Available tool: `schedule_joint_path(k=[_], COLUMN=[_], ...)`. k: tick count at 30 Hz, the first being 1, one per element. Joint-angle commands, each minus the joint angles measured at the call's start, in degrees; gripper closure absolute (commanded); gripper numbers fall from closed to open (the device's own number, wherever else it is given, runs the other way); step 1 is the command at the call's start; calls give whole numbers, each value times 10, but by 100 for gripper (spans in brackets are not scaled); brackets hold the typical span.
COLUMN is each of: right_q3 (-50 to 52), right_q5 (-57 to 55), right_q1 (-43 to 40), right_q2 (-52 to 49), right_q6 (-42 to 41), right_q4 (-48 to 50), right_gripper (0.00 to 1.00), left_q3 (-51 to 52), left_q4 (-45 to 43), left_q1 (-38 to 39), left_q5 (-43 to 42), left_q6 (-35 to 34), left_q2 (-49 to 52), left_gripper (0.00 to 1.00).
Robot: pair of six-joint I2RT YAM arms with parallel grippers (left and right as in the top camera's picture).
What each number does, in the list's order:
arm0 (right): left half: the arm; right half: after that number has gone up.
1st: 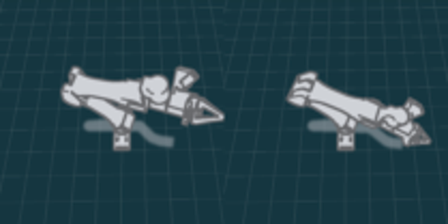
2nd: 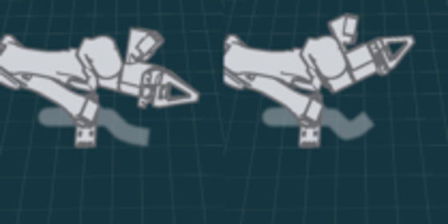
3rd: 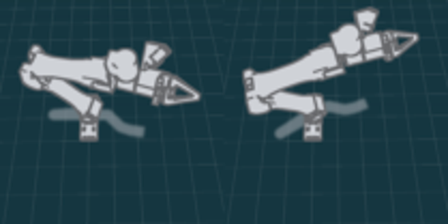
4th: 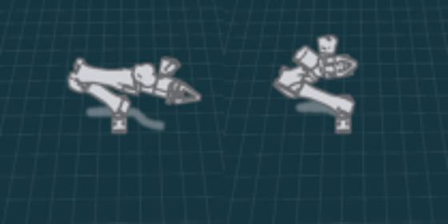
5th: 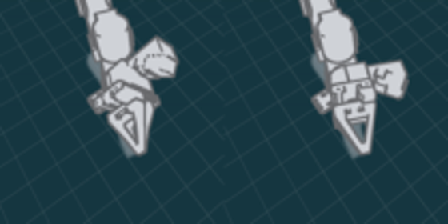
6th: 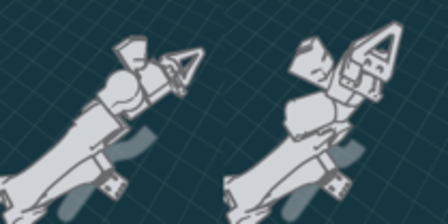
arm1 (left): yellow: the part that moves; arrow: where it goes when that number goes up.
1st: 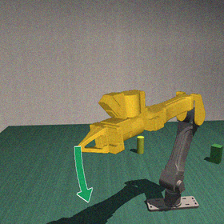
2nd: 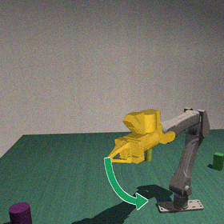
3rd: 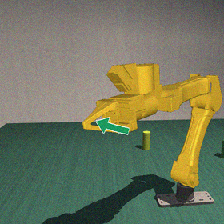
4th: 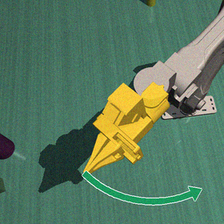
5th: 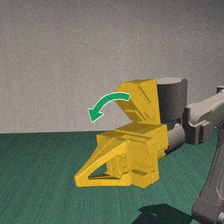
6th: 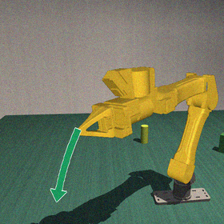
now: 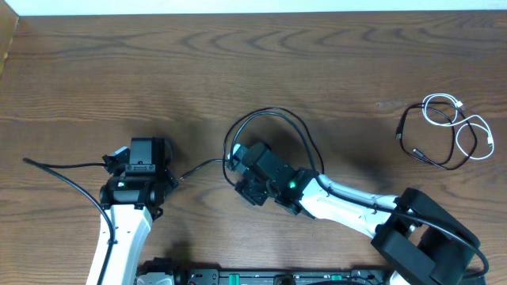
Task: Untangle cables
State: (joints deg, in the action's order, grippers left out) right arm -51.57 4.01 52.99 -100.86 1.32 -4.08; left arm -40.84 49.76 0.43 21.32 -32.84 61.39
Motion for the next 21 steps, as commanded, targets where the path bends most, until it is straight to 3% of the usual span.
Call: schedule_joint_path(k=[1, 5, 6, 7, 10, 18, 21], right_q3=[3, 3, 3, 3, 3, -7, -43], right_q5=[14, 48, 50, 50, 50, 56, 57], right_q1=[-2, -2, -2, -2, -2, -4, -11], right_q2=[3, 3, 3, 3, 3, 3, 3], right_q6=[60, 124, 131, 131, 131, 121, 88], right_q4=[-15, -49, -55, -58, -60, -89, -144], right_gripper=[44, 53, 90, 99, 99, 65, 62], left_q3=[-3, -3, -3, -3, -3, -4, -3], left_q4=[3, 3, 3, 3, 3, 3, 3], left_q1=[-2, -2, -2, -2, -2, -2, -2], left_q5=[12, 12, 12, 12, 12, 12, 12], left_q6=[-5, -5, -5, -5, -5, -5, -5], left_q2=[0, 0, 0, 0, 0, 0, 0], left_gripper=[2, 2, 2, 2, 2, 2, 2])
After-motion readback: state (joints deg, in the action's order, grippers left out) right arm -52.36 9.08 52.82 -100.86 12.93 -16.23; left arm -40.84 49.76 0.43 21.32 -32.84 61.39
